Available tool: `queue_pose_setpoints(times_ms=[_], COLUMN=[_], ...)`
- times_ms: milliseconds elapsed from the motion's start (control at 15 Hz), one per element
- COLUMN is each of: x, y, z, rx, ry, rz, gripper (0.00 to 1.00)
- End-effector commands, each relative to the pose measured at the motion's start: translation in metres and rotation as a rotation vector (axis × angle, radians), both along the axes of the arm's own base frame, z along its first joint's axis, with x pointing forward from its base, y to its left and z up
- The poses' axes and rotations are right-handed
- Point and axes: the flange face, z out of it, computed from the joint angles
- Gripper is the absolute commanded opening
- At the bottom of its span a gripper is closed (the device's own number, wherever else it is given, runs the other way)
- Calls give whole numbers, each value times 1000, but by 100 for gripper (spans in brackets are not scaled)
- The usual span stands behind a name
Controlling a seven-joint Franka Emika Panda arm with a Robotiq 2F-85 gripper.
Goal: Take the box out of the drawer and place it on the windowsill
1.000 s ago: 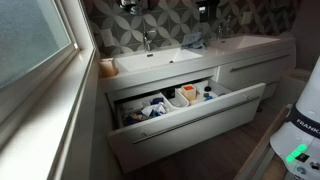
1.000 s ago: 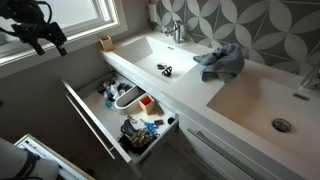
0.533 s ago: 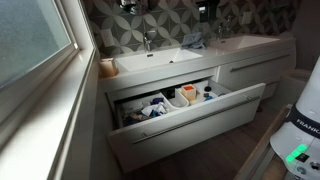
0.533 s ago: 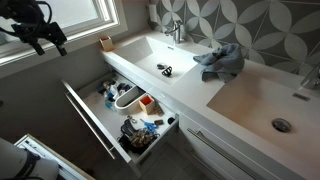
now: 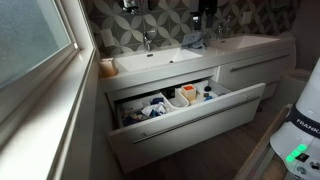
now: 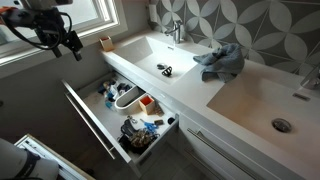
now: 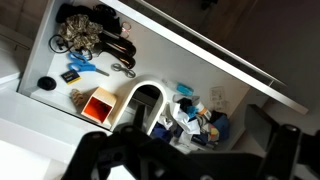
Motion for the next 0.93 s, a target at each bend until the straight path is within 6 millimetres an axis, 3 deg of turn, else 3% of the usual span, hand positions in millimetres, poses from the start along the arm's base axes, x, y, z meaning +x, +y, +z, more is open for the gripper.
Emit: queue_pose_setpoints(times_ms=[0, 600, 867], x=[26, 57, 69], y=[-28, -107, -127], z=[-39, -152, -198], rx=[15, 22, 26], ry=[-19, -96, -96], rz=[-123, -359, -487], gripper=[100, 100, 100])
